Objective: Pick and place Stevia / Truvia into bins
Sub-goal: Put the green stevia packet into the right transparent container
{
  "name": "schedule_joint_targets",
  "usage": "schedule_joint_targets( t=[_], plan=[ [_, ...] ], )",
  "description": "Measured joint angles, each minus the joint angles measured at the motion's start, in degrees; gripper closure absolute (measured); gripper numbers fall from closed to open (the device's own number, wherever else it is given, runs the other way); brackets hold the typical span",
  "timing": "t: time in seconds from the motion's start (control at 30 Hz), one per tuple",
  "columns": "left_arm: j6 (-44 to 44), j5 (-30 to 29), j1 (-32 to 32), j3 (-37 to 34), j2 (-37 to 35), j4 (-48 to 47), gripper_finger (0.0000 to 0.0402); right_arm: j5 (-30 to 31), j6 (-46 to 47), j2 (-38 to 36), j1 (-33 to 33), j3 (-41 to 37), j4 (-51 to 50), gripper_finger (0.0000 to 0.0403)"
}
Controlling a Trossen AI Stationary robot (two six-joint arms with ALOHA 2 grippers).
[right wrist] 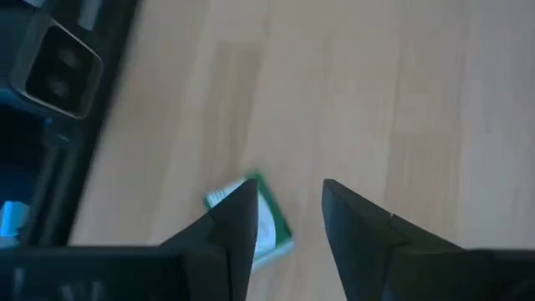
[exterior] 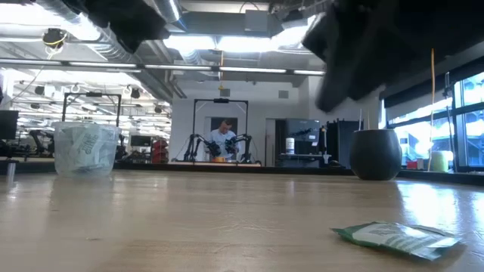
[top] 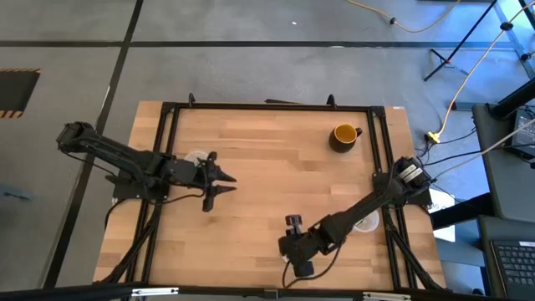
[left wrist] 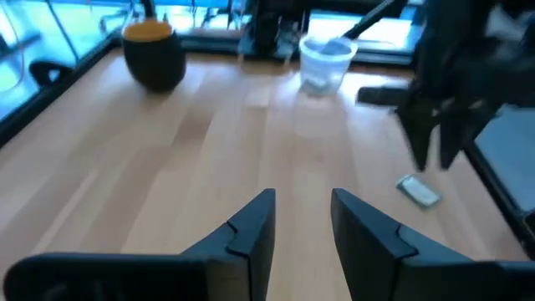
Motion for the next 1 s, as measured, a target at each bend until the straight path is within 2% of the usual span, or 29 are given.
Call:
schedule_joint_targets(
  t=[0.2, 0.47, 0.57, 1.0],
  plan=[
    [0.5, -0.4, -1.0, -2.6, 0.0, 5.4, 0.0291, 0.1, 5.2, 0.7, 2.0, -2.6, -0.8, 0.0279],
    [0.5, -0.5, -1.0, -4.4, 0.1, 9.1, 0.0291, -0.1, 6.7, 1.4, 2.0, -9.4, 7.2, 0.0283],
    [0.5, -0.5, -1.0, -4.4, 0.1, 9.6, 0.0291, -1.4, 6.6, 1.5, 2.1, -10.1, 10.7, 0.0283],
    [0.5, -0.5, -1.0, -4.4, 0.1, 9.7, 0.0292, -2.5, 5.1, 4.7, 2.1, -10.1, 12.8, 0.0283]
  ],
)
